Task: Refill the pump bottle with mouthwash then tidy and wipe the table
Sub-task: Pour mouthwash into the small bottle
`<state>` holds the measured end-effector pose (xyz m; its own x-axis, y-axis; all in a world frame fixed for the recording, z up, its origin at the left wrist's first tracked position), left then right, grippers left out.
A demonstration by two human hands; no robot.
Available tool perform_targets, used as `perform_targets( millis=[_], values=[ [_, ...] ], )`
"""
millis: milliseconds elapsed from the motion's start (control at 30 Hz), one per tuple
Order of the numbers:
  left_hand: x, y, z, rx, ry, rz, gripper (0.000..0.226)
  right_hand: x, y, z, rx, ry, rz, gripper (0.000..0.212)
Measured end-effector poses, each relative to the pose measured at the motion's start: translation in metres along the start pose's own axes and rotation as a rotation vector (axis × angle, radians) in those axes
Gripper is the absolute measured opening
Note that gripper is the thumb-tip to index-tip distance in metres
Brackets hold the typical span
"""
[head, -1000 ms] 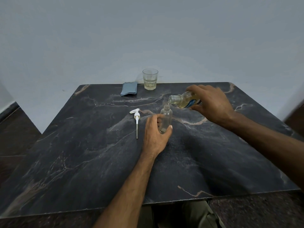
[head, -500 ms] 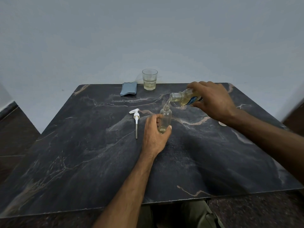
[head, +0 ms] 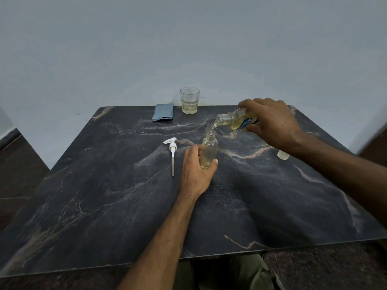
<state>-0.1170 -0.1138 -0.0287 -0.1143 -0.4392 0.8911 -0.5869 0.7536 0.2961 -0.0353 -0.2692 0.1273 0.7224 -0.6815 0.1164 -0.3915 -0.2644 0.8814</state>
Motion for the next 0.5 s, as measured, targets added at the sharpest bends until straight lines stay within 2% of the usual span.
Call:
perform_targets(
  millis=[500],
  values=[
    [0.0026,0.0008,0.0004,0.011,0.001,-0.017,0.042,0.0038,0.0016,0.0019,0.035,0.02,0.021,0.053]
  ],
)
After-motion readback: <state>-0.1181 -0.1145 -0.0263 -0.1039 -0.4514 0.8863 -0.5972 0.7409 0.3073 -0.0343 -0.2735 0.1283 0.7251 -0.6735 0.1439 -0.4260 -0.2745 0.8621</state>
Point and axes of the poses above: each hand's wrist, its own z-axis away from the middle knuckle, its own y-axis out of the back of the hand, x = y × z, the point moved 5 cm from there along -z, towards the middle knuckle, and after that the axes turned 3 degrees about z, right-handed, at the moved point
